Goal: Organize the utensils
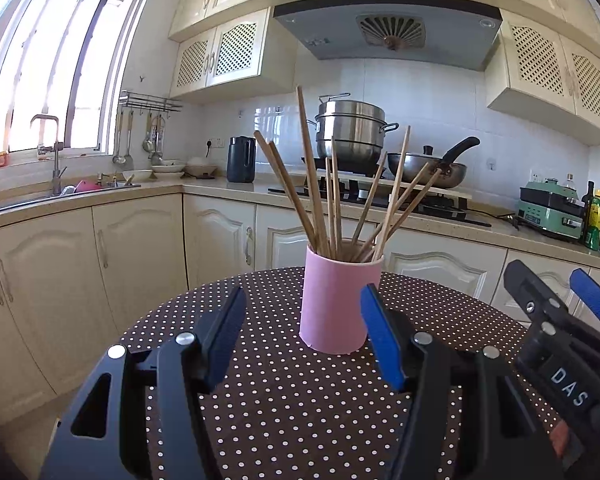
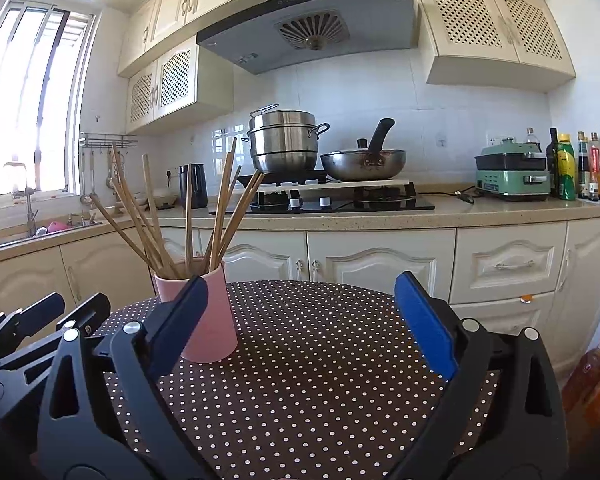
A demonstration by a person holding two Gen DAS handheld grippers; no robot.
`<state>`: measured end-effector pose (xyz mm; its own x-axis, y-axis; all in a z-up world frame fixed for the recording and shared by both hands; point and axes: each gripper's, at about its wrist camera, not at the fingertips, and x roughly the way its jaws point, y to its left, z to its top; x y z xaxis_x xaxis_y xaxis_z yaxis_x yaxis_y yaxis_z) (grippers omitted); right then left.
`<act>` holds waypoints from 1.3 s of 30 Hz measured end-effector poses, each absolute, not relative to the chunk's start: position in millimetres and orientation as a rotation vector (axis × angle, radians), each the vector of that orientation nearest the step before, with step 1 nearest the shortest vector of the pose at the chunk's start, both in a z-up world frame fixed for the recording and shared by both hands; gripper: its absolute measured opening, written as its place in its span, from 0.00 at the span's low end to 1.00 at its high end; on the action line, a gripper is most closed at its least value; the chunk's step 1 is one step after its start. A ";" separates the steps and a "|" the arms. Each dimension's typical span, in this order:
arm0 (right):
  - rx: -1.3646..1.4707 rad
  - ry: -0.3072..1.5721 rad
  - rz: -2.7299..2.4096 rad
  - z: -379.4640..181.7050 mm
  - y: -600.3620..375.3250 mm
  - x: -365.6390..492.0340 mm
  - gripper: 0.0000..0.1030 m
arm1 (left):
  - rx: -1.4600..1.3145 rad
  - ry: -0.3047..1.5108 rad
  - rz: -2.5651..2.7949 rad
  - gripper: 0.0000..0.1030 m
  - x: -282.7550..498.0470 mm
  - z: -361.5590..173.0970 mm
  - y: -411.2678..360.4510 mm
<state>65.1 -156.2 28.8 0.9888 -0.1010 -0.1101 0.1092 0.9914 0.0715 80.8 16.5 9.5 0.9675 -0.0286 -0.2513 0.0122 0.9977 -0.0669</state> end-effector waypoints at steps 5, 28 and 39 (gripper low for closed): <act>0.045 0.091 -0.137 29.8 -150.8 61.6 0.91 | -0.057 0.258 -0.028 0.58 81.3 9.0 15.6; 0.091 0.138 -0.130 26.8 -161.9 70.0 0.91 | -0.061 0.267 -0.036 0.62 82.0 7.4 15.0; 0.082 0.152 -0.127 26.2 -160.8 72.5 0.91 | -0.071 0.268 -0.027 0.64 82.4 7.2 19.0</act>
